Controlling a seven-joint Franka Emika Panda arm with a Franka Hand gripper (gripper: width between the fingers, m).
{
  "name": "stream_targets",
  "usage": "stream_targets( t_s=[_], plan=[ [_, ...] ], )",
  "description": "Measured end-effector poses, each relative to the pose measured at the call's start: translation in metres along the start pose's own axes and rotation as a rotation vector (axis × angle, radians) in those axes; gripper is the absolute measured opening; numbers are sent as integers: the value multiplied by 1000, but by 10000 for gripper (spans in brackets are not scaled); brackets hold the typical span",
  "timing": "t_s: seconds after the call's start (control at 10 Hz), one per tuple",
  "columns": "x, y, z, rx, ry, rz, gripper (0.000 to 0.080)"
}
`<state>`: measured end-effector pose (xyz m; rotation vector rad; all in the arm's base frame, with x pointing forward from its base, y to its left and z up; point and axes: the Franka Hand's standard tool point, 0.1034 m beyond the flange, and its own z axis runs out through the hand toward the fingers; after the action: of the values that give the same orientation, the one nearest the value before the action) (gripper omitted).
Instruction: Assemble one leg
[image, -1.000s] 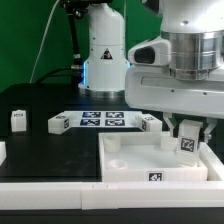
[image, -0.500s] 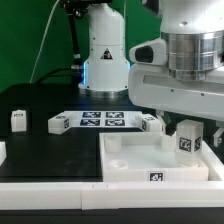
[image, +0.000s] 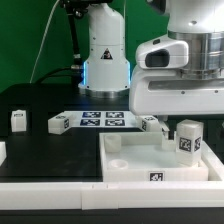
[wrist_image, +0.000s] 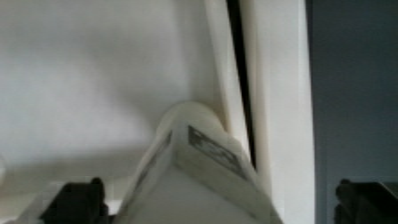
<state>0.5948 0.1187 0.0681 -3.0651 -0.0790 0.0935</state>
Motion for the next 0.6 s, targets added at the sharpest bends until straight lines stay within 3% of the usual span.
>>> stream_targets(
  t_s=[0.3, 0.5, 0.6],
  plan=[
    [1, 3, 1, -24, 9, -329, 649],
    [1, 6, 0, -57, 1, -510, 649],
    [1, 7, 1, -59, -1, -526, 649]
  ],
)
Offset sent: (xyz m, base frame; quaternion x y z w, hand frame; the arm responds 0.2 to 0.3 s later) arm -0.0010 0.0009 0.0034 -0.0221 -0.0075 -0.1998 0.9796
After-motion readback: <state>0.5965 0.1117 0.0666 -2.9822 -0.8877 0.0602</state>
